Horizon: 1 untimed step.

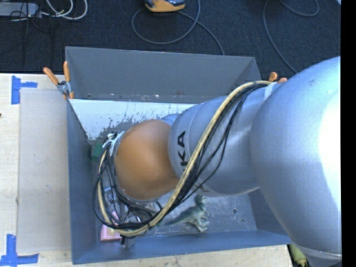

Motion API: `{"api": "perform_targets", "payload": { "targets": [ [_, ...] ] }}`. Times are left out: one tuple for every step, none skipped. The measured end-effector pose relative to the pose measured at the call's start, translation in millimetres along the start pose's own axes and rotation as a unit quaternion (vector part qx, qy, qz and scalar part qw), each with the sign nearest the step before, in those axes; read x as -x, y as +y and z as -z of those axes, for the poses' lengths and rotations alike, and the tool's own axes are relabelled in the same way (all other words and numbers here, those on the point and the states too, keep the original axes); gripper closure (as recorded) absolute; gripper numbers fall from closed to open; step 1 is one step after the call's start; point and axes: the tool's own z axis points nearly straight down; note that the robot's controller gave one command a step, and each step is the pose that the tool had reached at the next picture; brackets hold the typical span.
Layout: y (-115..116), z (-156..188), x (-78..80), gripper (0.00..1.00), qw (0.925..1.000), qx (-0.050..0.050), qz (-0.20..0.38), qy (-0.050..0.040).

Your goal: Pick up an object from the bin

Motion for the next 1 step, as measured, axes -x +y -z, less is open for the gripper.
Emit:
{"api": "perform_targets", "payload": {
  "targets": [
    [-7.0, -47.5, 16.2, 0.0, 0.9944, 0.0, 0.106, -0.0026]
  ]
}}
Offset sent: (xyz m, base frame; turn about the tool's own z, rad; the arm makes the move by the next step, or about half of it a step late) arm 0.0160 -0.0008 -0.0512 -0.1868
